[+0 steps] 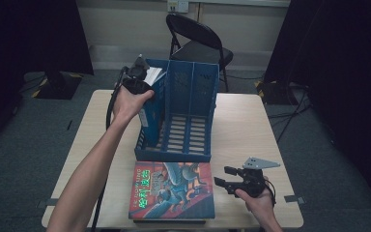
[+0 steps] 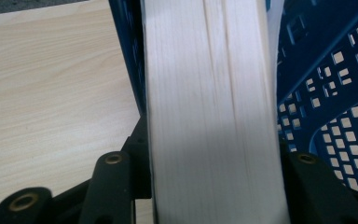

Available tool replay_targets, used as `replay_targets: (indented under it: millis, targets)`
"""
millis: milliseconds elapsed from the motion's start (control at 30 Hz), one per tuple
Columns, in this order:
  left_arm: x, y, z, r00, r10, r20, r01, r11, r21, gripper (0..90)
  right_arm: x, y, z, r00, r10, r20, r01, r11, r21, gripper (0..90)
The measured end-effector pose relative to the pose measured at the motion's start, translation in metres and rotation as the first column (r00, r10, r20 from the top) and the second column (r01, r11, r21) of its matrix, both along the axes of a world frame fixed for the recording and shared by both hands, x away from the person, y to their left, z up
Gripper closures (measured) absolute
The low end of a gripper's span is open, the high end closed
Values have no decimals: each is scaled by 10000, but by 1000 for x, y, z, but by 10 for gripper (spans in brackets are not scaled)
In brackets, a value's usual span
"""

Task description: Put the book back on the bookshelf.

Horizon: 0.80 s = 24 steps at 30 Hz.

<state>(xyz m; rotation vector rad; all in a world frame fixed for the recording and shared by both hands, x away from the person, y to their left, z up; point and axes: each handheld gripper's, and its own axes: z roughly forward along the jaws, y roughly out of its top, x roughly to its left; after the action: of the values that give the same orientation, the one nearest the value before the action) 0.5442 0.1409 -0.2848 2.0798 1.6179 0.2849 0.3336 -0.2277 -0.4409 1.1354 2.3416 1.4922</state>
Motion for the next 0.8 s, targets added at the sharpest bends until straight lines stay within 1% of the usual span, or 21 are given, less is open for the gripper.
replay_targets:
  millis: [133,167,233,267,300,367,467,500,533,567,600,633,667,700,733,767,800]
  targets:
    - [-4,3,-1,9999,-95,138,96,9999,-36,504,0,1,0,10000,29,22,-28,10000,-18,326]
    - [-6,5,-1,9998,20,221,-17,9999,-154,498,0,1,1,10000,36,16,-36,10000,-22,326]
    - [-9,11,-3,9993,-96,356,115,9985,-530,482,0,1,0,10000,19,-4,-19,10000,-19,326]
    - [-10,13,-3,9992,-59,398,86,9977,-678,482,0,1,0,10000,19,-4,-19,10000,-19,326]
    - [-12,15,-3,9989,-97,468,141,9955,-939,475,1,1,0,10000,12,-16,-12,10000,-35,326]
    - [-14,15,-3,9983,-120,568,173,9956,-923,467,0,2,0,10000,13,-14,-13,10000,-26,326]
    - [-16,16,-4,9978,-260,614,315,9955,-898,450,0,3,0,10000,24,1,-24,10000,-18,326]
    - [-19,17,-5,9960,-341,830,414,9953,-870,447,0,3,0,10000,27,1,-27,10000,-29,326]
    - [-19,17,-5,9960,-341,830,414,9953,-870,447,0,3,0,10000,16,-11,-16,10000,-43,326]
    - [-25,19,-5,9909,-516,1245,607,9956,-709,450,0,3,0,10000,25,-8,-25,10000,-39,326]
    - [-27,18,-7,9902,-606,1255,673,9965,-495,458,0,4,0,10000,49,-11,-49,10000,-58,326]
    - [-29,18,-8,9894,-754,1237,810,9959,-406,460,0,4,0,10000,51,-13,-51,10000,-68,326]
    - [-29,18,-8,9894,-754,1237,810,9959,-406,470,0,4,0,10000,51,-13,-51,10000,-68,326]
    - [-33,19,-10,9865,-913,1357,978,9943,-420,469,1,4,-1,10000,68,-22,-69,9999,-82,326]
    - [-34,21,-12,9845,-1026,1422,1107,9926,-507,465,1,4,-1,10000,63,-17,-63,9999,-88,326]
    - [-36,22,-13,9839,-1016,1472,1104,9925,-529,462,1,5,-1,10000,75,-3,-75,9999,-94,326]
    - [-37,23,-14,9828,-1045,1520,1157,9910,-668,454,1,5,-1,10000,68,-21,-68,9999,-98,326]
